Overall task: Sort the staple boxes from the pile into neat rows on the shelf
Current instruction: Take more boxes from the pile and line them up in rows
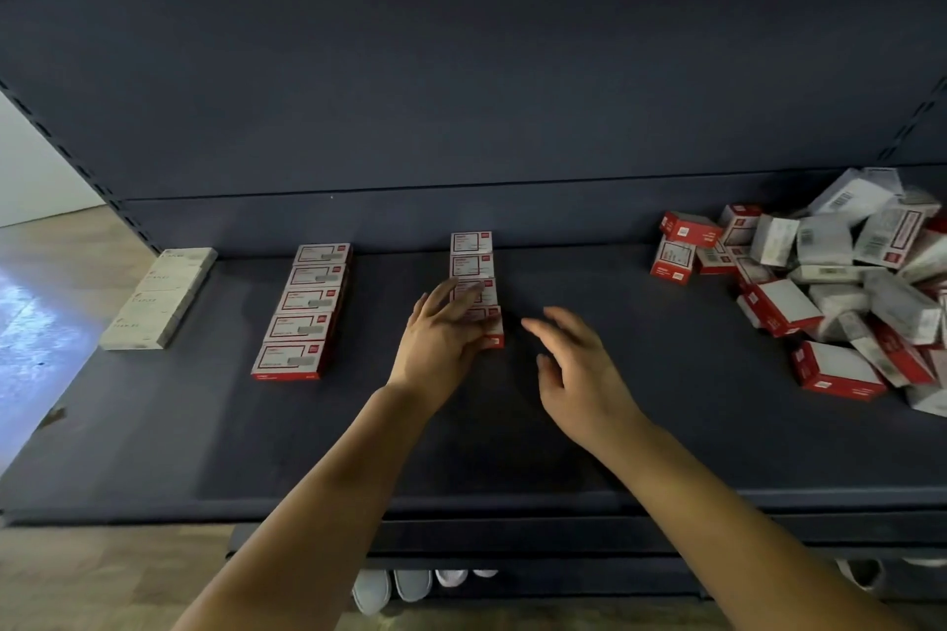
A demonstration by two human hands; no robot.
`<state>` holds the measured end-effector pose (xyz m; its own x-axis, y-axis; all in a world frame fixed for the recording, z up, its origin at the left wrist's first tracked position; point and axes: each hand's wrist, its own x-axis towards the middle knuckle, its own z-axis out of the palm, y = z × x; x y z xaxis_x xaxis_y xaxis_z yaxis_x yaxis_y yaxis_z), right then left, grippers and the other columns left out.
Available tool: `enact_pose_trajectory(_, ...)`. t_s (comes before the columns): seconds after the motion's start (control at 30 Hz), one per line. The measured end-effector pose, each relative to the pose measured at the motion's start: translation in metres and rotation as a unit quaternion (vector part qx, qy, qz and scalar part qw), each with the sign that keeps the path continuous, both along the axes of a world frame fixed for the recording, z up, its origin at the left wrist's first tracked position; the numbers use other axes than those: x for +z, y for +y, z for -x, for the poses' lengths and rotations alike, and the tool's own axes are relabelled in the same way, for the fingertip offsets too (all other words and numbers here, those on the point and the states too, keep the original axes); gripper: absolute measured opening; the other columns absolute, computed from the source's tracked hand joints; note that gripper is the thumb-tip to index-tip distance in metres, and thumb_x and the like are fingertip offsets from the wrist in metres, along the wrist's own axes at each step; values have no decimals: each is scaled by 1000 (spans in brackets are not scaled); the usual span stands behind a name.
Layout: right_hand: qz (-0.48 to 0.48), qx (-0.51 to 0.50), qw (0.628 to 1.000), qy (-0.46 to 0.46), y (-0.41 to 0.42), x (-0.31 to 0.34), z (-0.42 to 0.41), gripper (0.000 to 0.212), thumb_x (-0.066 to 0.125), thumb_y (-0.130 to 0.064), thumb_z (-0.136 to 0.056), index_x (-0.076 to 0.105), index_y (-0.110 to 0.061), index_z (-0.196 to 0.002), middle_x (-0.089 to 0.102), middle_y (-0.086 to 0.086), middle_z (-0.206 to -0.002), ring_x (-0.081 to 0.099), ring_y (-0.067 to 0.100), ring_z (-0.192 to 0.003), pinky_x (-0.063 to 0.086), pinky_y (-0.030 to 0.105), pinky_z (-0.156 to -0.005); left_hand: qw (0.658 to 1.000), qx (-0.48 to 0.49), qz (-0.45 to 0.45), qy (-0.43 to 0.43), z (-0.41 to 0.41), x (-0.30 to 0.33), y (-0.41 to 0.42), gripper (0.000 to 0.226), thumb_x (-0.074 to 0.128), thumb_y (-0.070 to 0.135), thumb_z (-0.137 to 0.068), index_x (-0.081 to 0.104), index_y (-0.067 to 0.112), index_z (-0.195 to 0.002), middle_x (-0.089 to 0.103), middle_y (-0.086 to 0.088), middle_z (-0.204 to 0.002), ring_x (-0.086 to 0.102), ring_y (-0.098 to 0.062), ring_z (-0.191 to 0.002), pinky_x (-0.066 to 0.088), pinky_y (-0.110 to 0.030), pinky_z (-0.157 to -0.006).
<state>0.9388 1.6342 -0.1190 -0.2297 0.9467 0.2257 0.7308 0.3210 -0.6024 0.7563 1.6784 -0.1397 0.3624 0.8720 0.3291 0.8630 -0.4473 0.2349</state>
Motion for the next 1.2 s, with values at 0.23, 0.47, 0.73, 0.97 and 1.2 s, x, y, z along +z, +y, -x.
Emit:
enact_pose_trajectory(0.23, -14, -7, 1000, 5, -2, -3, -10, 40, 53, -4, -91, 52, -9, -131, 41, 8, -141, 34, 21, -134, 29, 23, -105, 999, 42, 14, -16, -12, 7, -6, 31, 64, 12, -75, 72, 13, -105, 66, -7, -118, 59, -32, -114, 42, -48, -95)
enact_pose_trajectory(0.47, -52, -33, 998, 8, -5, -8, -54, 38, 62, 1, -82, 61, -3, -119, 56, 15, -125, 51, 30, -119, 39, 30, -99, 999, -18, -13, -40, -79, 29, -15, 42, 48, 23, -78, 67, 9, -112, 66, -9, -113, 58, -33, -111, 44, -54, -95)
enact_pose_trajectory(0.73, -117, -122, 985, -40, 15, -3, -142, 27, 60, 0, -77, 67, -2, -104, 66, 17, -100, 63, 36, -90, 52, 34, -79, 995, -71, -43, -52, -171, 36, -3, 38, 43, 22, -75, 71, 8, -97, 70, -9, -97, 66, -30, -92, 51, -43, -82)
enact_pose_trajectory(0.97, 25, -155, 949, -274, 58, 34, -188, 64, 59, -12, -80, 36, -16, -140, 36, 10, -140, 31, 32, -128, 36, 44, -99, 996, -80, 37, 13, -220, 35, 11, 36, 49, 12, -89, 58, 11, -124, 57, -8, -126, 46, -27, -120, 29, -35, -102)
enact_pose_trajectory(1.2, 105, -52, 879, -462, 68, 31, -196, 59, 56, -19, -84, 37, -24, -140, 29, 8, -145, 17, 28, -137, 12, 52, -112, 988, -79, 78, 107, -223, 28, 7, 44, 42, 19, -95, 43, 19, -139, 44, -1, -140, 32, -20, -131, 19, -30, -107)
